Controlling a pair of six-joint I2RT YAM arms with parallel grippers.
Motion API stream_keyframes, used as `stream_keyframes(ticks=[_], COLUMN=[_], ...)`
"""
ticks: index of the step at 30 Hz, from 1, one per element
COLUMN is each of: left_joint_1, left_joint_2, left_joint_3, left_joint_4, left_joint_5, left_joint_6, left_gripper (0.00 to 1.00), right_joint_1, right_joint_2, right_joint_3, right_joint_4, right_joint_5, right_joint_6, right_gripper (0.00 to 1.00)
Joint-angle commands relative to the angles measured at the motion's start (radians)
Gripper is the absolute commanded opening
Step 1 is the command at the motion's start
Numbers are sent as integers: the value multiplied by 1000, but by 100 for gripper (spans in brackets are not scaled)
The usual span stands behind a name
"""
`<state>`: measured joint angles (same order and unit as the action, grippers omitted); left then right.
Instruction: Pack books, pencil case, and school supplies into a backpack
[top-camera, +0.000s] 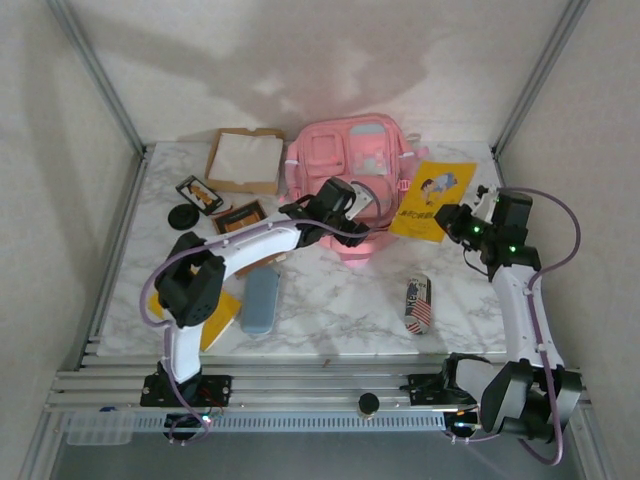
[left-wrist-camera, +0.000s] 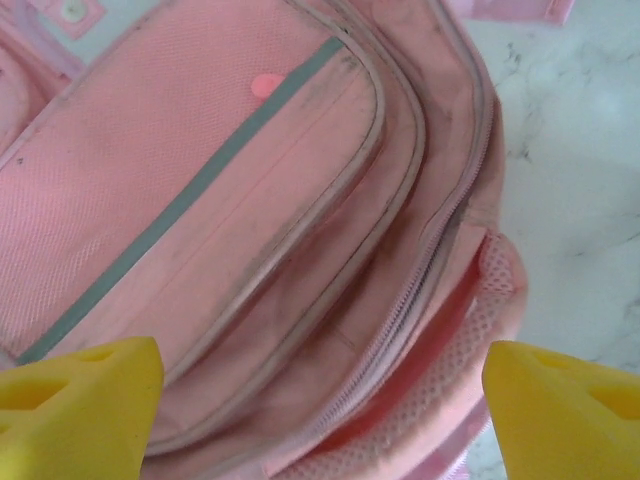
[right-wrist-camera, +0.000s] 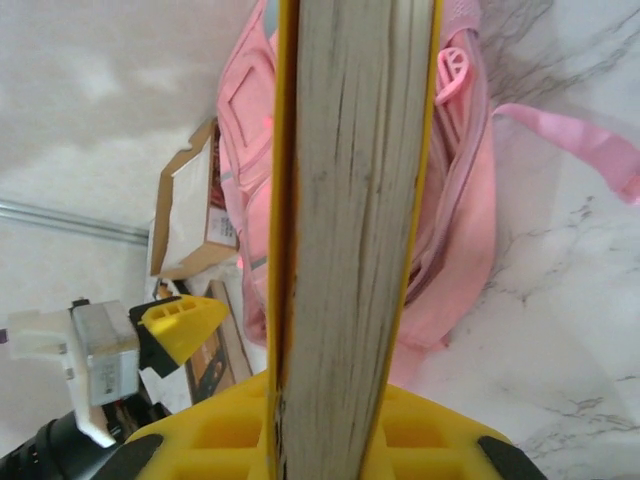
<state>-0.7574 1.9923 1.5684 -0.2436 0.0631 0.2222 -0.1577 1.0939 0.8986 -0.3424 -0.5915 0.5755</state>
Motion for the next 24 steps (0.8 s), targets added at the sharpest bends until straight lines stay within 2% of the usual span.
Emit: stream_keyframes(ticks=[1,17,21,24], left_joint_1=[10,54,71,85], left_joint_2=[75,417,472,491], left_joint_3=[110,509,591,634], left_joint_4=[-69,-245,-265,-270], left_joint_5=[-26,-42,-46,-40], left_joint_6=[110,173,179,176], left_gripper=[83,83,75,59], right_joint_1=[-27,-35,-34,-35], right_joint_2=[-9,-20,-22,-25], right_joint_3=[-3,-17,-20,-24], right_joint_4=[42,51,50,52], right_joint_5=[-25,-48,-47,-51], right_joint_6=[-26,-19,-19,-21], right_gripper=[0,0,0,0])
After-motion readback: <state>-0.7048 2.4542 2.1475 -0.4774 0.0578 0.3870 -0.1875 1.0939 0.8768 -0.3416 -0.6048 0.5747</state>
